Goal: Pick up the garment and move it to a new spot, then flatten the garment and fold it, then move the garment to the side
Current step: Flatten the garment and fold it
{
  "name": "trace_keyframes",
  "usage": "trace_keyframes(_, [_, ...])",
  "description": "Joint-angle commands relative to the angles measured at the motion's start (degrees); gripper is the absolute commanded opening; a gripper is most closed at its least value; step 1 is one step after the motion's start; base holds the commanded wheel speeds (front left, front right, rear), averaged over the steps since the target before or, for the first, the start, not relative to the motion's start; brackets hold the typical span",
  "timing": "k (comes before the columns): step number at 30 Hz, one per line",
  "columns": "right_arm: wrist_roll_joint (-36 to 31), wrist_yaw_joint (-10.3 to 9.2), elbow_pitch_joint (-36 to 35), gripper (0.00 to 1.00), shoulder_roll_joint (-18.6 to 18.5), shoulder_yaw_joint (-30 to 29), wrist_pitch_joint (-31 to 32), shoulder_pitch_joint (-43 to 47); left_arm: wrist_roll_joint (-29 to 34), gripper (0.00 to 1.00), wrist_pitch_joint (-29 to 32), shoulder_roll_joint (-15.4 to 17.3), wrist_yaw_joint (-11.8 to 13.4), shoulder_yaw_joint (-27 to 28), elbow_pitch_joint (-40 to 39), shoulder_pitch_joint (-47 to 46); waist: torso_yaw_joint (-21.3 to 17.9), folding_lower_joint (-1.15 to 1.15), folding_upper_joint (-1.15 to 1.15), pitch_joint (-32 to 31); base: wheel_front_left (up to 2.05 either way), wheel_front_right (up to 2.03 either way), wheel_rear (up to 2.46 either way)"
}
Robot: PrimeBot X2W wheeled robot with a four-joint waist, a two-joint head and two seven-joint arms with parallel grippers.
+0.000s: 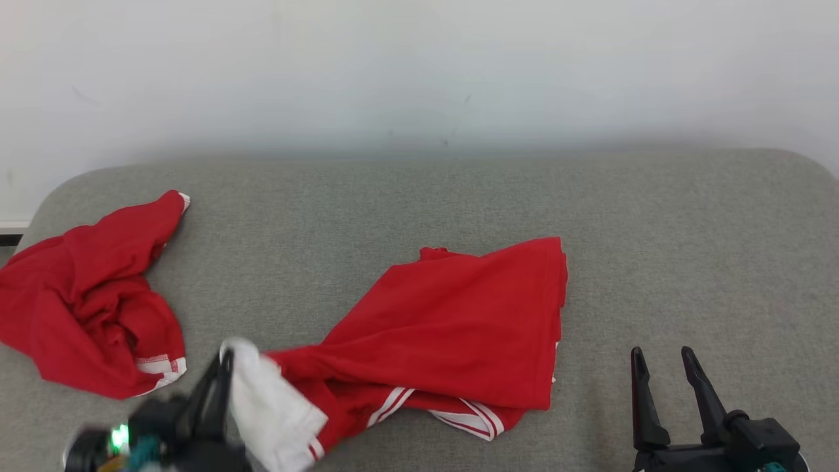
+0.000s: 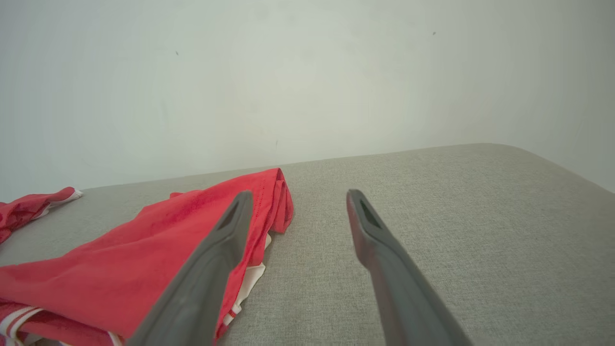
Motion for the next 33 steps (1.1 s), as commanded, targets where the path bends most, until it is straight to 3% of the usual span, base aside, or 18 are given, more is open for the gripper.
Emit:
trace_keyframes(1, [-0.3, -0.14, -0.1, 1.0, 0.1, 0.1, 0.0, -0.3, 1.1, 0.0, 0.4, 1.2, -0.8, -0.3, -0.8, -3.4, -0.7, 0.01, 0.0, 0.5, 0.0, 0.0, 0.0])
trace_keyframes(9, [0.3, -0.15, -0.3, 1.0, 0.1, 0.1, 0.0, -2.7, 7.8, 0.0, 7.2, 6.0, -8.7, -5.3, -1.2, -25.4, -5.1, 0.01, 0.0, 4.3, 0.0, 0.0, 0.0])
trace_keyframes(13, [1.1, -0.15, -0.3, 1.0, 0.1, 0.1, 0.0, -4.2, 9.2, 0.0, 9.2, 6.1, -10.9, -8.0, 1.3, -36.3, -8.1, 0.01, 0.0, 7.4, 0.0, 0.0, 0.0])
trace_keyframes(18, [2.0, -0.15, -0.2, 1.0, 0.1, 0.3, 0.0, -5.4, 9.4, 0.0, 9.1, 7.0, -11.7, -10.6, 6.7, -44.9, -11.0, 0.01, 0.0, 10.0, 0.0, 0.0, 0.0])
trace_keyframes(20, [2.5, -0.15, 0.0, 1.0, 0.1, 0.6, 0.0, -6.5, 8.3, 0.0, 8.2, 7.8, -11.7, -14.3, 13.9, -50.6, -13.5, 0.01, 0.0, 12.0, 0.0, 0.0, 0.0])
trace_keyframes(30, [3.6, -0.15, 0.0, 1.0, 0.1, 1.1, 0.0, -8.4, 0.0, 0.02, 5.3, 7.5, -11.7, -24.4, 30.8, -52.0, -15.6, 0.01, 0.0, 15.0, 0.0, 0.0, 0.0])
trace_keyframes(31, [3.6, -0.15, 0.0, 1.0, 0.1, 1.1, 0.0, -8.4, -0.7, 0.39, 4.7, 7.5, -11.7, -25.1, 31.7, -52.1, -15.4, 0.01, 0.0, 15.1, 0.0, 0.0, 0.0])
trace_keyframes(32, [3.6, -0.15, 0.1, 1.0, 0.2, 1.0, 0.0, -8.4, -1.5, 1.0, 4.1, 7.5, -11.7, -25.6, 32.4, -52.4, -15.1, 0.01, 0.0, 15.1, 0.0, 0.0, 0.0])
trace_keyframes(33, [3.4, -0.15, 0.1, 1.0, 0.2, 0.8, 0.0, -8.2, -2.2, 1.0, 3.4, 7.4, -11.7, -26.0, 33.0, -52.8, -14.7, 0.01, 0.0, 14.9, 0.0, 0.0, 0.0])
